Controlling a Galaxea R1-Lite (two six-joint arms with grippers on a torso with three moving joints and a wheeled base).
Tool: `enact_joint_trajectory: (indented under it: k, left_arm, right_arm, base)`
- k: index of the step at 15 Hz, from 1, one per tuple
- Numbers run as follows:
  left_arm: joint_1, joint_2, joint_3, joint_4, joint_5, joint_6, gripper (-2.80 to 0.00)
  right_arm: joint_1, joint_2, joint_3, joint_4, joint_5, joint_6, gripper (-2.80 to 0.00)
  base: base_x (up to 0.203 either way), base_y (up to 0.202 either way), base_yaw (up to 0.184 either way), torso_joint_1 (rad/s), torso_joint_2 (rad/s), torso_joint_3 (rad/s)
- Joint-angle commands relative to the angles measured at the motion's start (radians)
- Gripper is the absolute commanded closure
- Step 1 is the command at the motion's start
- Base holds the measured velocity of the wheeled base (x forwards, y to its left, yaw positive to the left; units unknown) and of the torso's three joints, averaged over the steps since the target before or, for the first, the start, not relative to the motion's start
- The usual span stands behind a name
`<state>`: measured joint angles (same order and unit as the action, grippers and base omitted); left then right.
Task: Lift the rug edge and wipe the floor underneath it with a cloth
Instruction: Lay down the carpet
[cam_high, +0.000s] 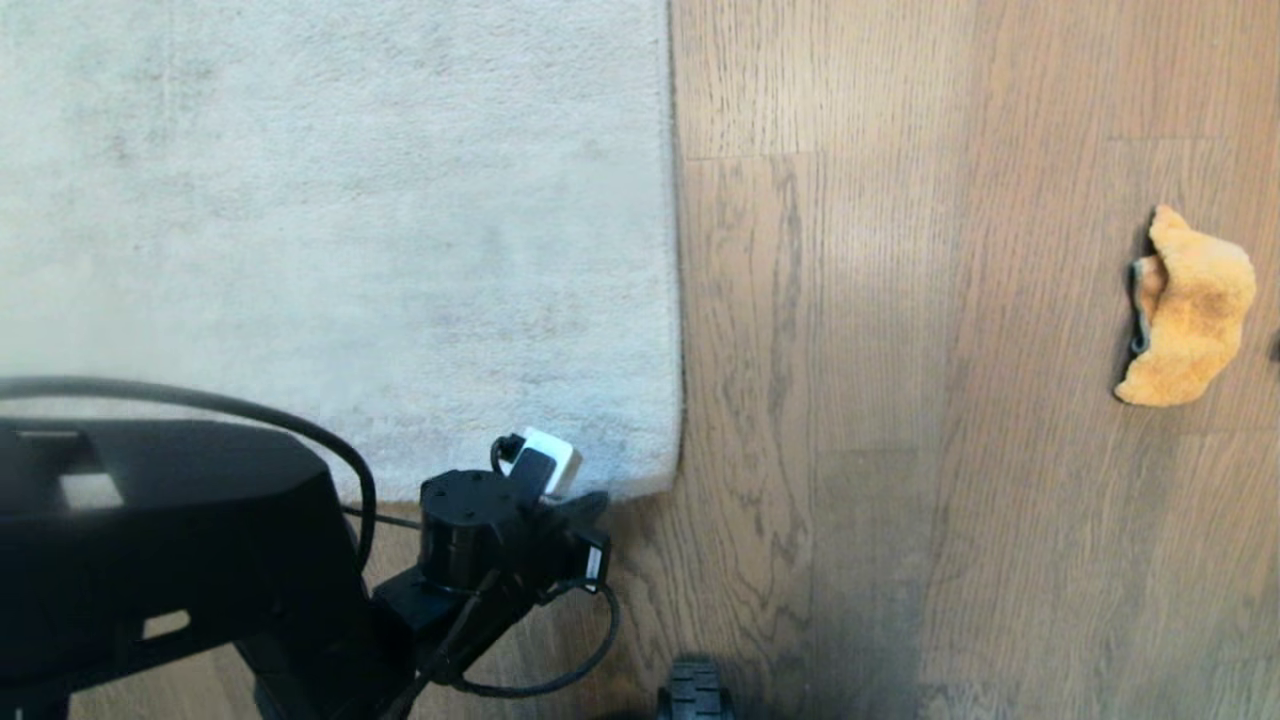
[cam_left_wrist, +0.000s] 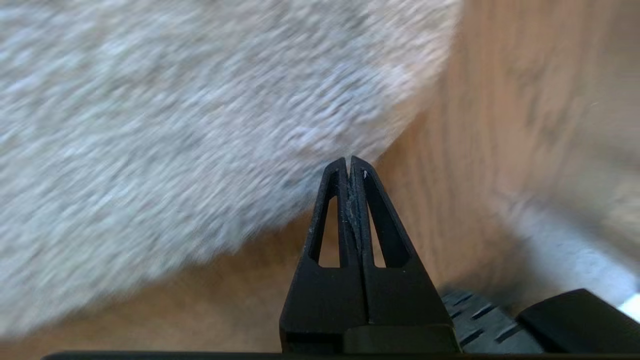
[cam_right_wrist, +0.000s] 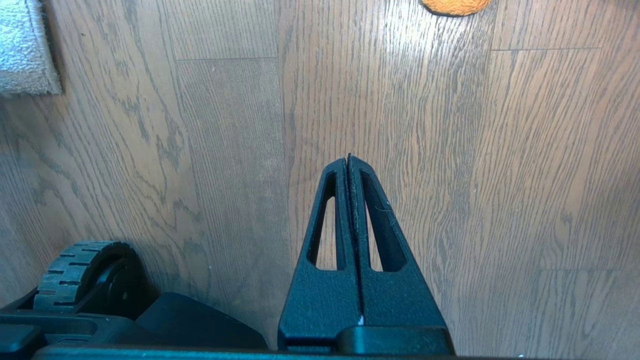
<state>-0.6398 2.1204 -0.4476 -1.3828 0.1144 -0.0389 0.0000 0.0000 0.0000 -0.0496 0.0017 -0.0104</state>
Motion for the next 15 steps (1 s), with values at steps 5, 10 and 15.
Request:
enact_joint_trajectory:
  k: [5,10,15]
  left_arm:
    - [0.004,0.088,-0.026,-0.063,-0.033,0.004,0.0]
    - [0.038,0.101,-0.028,-0.079,-0.033,0.13,0.0]
    - [0.042,0.078,-0.019,-0.093,-0.033,0.172,0.0]
  right_arm:
    - [0.0,0.002,0.0,-0.001,0.0,0.0,0.0]
    - [0.0,0.002,0.0,-0.001,0.0,0.0,0.0]
    - [0.0,0.002,0.0,-0.001,0.0,0.0,0.0]
  base:
    - [0.0,0.0,0.0,0.0,0.0,0.0]
    - [0.0,0.0,0.0,0.0,0.0,0.0]
    - [0.0,0.0,0.0,0.0,0.0,0.0]
